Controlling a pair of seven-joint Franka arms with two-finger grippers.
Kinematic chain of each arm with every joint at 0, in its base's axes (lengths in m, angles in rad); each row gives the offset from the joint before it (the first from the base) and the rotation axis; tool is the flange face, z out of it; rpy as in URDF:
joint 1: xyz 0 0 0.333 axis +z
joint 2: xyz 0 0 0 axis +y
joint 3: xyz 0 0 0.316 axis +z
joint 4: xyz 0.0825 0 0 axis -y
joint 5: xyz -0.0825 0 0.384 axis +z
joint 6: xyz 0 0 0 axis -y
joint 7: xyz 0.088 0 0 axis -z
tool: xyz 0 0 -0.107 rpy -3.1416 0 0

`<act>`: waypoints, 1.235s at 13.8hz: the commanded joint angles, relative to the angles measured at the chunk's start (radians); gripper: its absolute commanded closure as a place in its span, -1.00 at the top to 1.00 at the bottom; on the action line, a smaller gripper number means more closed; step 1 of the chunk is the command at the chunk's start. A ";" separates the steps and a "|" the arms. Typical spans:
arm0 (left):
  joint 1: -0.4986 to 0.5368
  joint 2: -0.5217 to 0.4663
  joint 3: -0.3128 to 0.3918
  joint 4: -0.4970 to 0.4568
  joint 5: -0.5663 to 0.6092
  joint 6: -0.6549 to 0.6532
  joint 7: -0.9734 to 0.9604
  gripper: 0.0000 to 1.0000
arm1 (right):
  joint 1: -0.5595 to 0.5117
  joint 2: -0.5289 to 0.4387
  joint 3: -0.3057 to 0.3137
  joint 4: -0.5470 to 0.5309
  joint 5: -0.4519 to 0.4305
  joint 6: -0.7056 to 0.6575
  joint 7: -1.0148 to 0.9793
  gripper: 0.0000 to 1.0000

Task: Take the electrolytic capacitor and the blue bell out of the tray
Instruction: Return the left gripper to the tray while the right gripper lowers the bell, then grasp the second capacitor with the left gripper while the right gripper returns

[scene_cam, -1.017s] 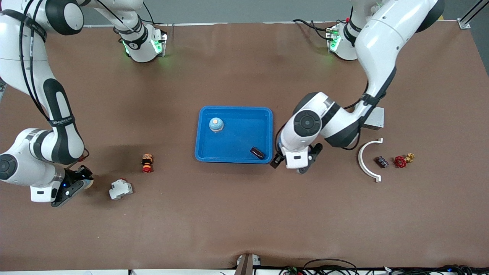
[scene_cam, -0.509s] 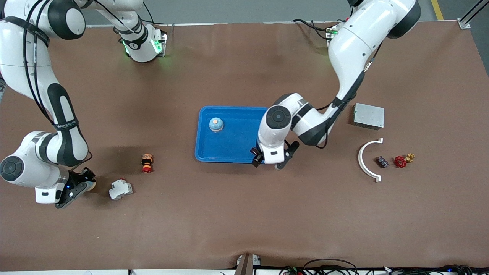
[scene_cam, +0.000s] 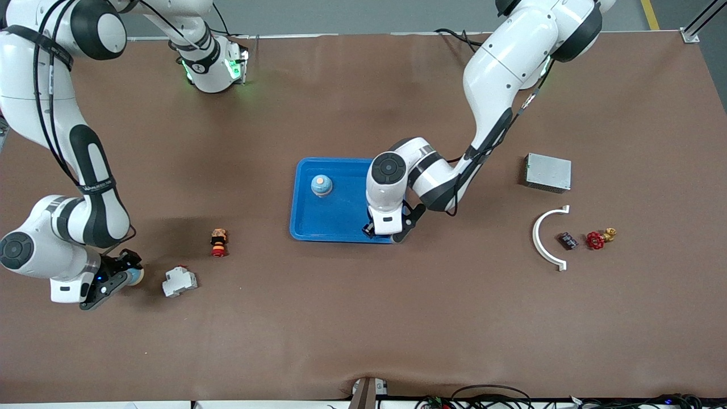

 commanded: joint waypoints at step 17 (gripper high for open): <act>0.089 -0.244 -0.001 0.016 0.020 -0.213 0.329 -1.00 | 0.209 -0.253 0.063 -0.010 0.116 -0.537 0.786 1.00</act>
